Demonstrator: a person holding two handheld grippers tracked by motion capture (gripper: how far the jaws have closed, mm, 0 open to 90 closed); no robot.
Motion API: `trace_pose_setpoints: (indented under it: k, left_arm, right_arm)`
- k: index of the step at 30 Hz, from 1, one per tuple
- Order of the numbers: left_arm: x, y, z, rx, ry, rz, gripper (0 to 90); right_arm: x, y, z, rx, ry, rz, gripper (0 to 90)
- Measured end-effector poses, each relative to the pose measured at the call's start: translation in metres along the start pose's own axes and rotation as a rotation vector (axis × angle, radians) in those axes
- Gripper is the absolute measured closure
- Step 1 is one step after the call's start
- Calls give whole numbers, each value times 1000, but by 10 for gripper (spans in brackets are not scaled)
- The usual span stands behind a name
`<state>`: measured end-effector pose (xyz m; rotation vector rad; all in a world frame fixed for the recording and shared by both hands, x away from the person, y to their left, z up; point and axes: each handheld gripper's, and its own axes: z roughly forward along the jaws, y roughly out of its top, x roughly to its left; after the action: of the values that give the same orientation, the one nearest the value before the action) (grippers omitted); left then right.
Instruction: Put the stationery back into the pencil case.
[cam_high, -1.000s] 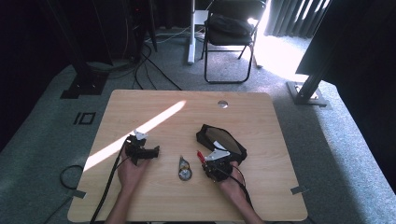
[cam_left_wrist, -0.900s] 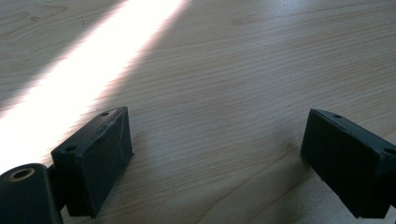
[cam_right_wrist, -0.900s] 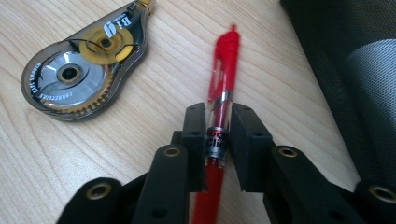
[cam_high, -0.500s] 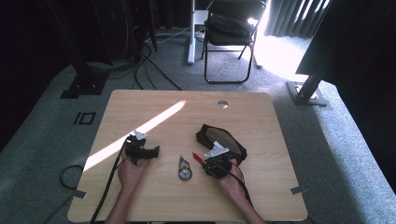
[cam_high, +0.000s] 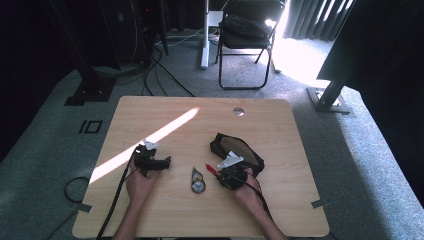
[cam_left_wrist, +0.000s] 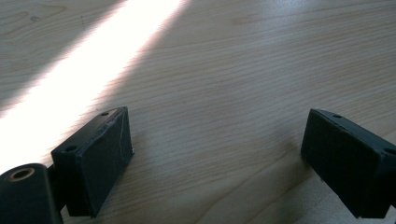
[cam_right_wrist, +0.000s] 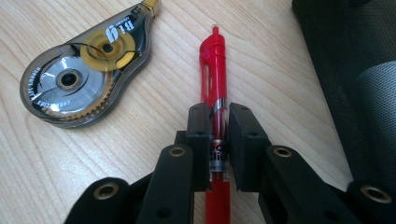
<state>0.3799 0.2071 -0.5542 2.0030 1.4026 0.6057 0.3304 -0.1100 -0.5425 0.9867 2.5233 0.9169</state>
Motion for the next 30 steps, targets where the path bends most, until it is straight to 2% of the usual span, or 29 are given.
trace_pose_setpoints:
  k: [5, 15, 30]
  left_arm:
    - [0, 0, 0, 0, -1, 0, 89]
    - [0, 0, 0, 0, 0, 0, 89]
    - [0, 0, 0, 0, -1, 0, 89]
  right_arm:
    - [0, -1, 0, -7, -15, 11, 799]
    - [0, -1, -3, -22, -27, 2, 798]
    - [3, 4, -14, -53, -25, -7, 798]
